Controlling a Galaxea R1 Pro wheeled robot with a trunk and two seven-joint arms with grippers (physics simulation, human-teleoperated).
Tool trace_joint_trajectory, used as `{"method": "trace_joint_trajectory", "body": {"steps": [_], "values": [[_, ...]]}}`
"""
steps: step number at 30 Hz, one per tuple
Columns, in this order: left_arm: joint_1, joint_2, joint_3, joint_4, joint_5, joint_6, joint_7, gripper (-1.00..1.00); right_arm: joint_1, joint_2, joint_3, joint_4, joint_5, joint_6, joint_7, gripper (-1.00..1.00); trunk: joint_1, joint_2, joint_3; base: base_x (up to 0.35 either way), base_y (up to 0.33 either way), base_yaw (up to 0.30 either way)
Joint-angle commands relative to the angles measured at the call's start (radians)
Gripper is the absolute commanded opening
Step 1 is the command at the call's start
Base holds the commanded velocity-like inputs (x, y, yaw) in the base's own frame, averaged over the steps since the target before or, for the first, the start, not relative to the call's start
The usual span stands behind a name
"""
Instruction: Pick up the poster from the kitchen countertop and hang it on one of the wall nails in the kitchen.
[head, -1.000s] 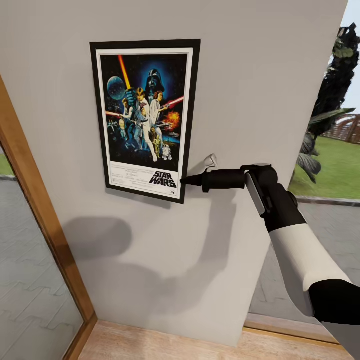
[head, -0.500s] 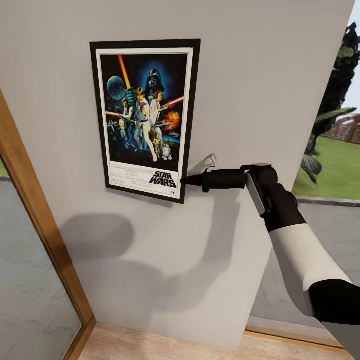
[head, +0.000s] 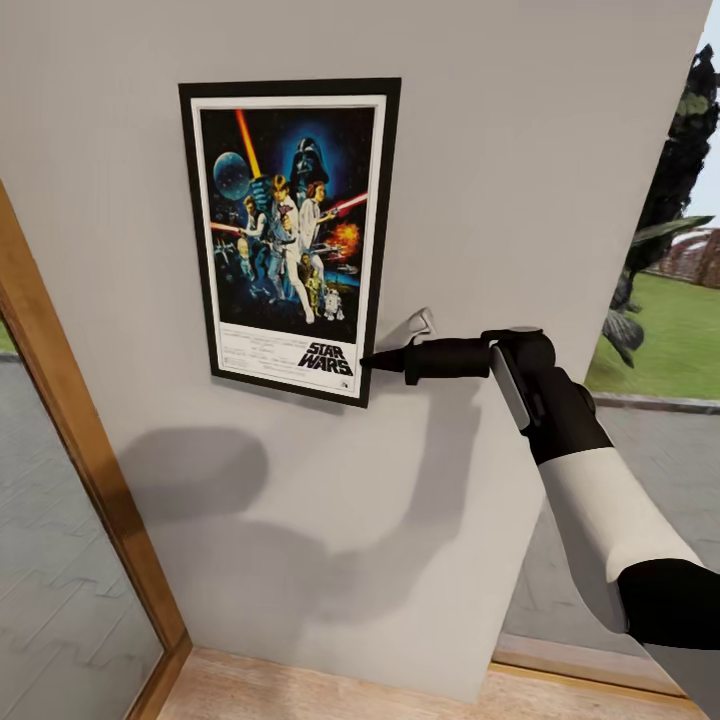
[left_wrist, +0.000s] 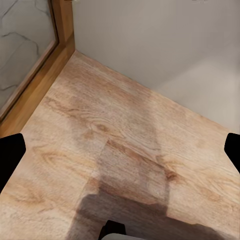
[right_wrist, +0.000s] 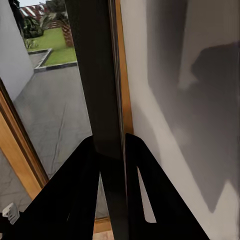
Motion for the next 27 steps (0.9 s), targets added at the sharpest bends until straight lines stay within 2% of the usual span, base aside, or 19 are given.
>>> {"method": "trace_joint_trajectory", "body": {"steps": [1, 17, 27], "values": [[0.000, 0.000, 0.001, 0.000, 0.004, 0.000, -0.005, 1.00, -0.001, -0.002, 0.001, 0.000, -0.010, 0.010, -0.001, -1.00, 0.001, -0.002, -0.002, 0.192, 0.000, 0.000], [0.000, 0.000, 0.001, 0.000, 0.004, 0.000, -0.005, 1.00, -0.001, -0.002, 0.001, 0.000, -0.010, 0.012, -0.002, -1.00, 0.001, -0.002, -0.002, 0.034, 0.000, 0.000], [0.000, 0.000, 0.001, -0.002, 0.004, 0.000, -0.005, 1.00, -0.001, -0.001, 0.001, 0.000, -0.010, 0.012, -0.002, -1.00, 0.001, -0.002, -0.002, 0.100, 0.000, 0.000]]}}
